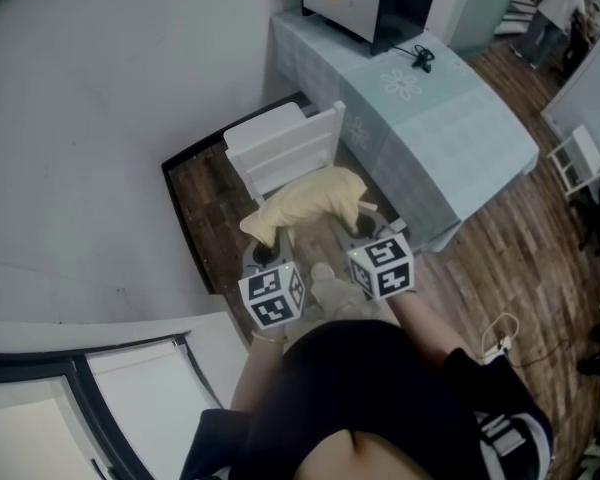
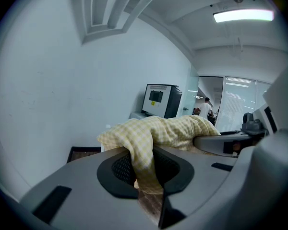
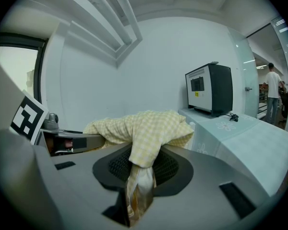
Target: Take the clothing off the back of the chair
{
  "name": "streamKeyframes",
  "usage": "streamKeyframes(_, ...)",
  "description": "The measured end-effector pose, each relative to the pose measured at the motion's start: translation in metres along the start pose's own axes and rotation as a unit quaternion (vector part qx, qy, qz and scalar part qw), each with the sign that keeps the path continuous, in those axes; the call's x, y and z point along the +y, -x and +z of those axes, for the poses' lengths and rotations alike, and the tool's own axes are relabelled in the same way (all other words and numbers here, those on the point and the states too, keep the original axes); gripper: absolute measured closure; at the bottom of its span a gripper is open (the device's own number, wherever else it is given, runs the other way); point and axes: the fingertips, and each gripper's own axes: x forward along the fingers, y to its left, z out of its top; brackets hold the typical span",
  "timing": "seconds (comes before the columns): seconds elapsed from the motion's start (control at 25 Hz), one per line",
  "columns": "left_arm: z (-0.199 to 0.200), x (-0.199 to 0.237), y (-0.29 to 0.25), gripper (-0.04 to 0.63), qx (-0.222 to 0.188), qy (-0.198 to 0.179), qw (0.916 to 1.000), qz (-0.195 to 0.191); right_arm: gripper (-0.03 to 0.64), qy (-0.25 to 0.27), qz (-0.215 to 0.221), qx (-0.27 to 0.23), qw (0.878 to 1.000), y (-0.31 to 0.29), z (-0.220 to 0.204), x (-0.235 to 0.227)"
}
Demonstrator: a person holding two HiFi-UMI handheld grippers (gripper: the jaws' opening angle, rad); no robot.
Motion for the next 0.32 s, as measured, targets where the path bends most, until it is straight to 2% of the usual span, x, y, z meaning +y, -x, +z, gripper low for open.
streamKeyframes(0.32,0.0048,0.009,-0.0032,0.543,-0.006,0.003,1.0,-0.002,0.522,0.001,0.002,-0.002,1.0,-0.0088,0.0064,0.0052)
